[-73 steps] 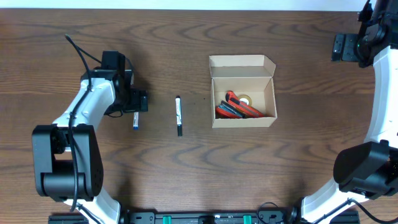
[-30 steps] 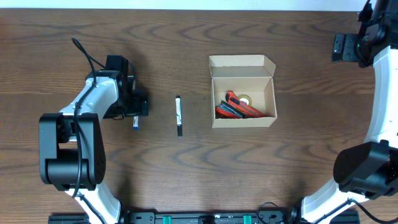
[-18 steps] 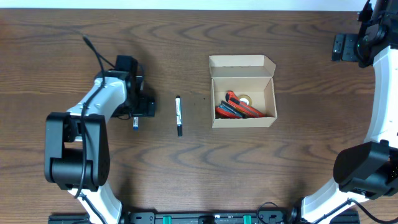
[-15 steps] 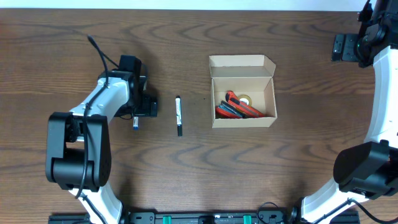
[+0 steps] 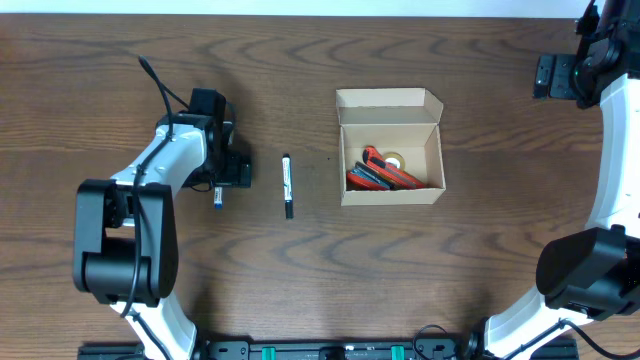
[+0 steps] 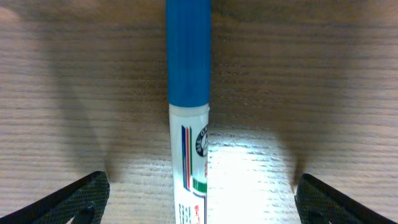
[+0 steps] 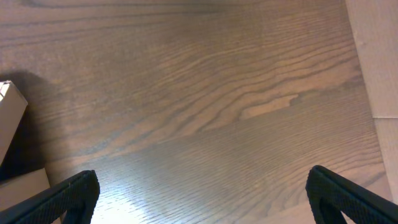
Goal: Pack container
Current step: 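Lower the left gripper and grasp the blue-capped marker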
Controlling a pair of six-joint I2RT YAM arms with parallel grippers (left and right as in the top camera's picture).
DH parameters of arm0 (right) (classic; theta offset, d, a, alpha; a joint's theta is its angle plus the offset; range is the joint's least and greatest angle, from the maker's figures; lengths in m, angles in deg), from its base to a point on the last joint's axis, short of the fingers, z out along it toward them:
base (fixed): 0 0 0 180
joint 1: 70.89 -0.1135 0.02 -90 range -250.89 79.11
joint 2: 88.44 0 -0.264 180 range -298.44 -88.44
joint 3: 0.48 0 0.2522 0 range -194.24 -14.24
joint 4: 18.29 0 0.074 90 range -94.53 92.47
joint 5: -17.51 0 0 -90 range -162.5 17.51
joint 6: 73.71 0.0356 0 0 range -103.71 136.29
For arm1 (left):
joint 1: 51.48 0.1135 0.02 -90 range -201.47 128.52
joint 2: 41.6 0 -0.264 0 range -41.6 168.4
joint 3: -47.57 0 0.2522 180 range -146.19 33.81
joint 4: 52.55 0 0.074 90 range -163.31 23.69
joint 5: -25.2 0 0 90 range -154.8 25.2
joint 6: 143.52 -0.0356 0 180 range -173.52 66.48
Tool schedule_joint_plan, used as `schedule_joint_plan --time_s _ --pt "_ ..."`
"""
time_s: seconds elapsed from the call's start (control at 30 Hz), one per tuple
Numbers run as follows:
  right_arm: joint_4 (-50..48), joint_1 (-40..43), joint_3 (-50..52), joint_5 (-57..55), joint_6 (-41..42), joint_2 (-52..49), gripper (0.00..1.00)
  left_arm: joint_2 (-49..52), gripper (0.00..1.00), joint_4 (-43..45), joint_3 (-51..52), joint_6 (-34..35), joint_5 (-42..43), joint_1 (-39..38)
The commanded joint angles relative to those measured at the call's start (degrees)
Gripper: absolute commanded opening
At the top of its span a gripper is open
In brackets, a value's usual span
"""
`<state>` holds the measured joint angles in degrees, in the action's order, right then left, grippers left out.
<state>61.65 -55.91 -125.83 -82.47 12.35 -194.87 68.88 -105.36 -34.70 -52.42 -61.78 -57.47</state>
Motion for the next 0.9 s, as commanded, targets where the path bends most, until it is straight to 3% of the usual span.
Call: schedule_joint_plan --time_s 0.0,0.87 --pt "0.1 0.3 -0.9 0.0 0.7 0.9 0.99 2.6 0.95 -0.3 -1.0 -0.2 -0.2 0.3" --pt "0.0 0.3 -0.9 0.0 0.7 0.9 0.99 2.8 0.97 1.4 -1.0 0.6 0.0 0.3"
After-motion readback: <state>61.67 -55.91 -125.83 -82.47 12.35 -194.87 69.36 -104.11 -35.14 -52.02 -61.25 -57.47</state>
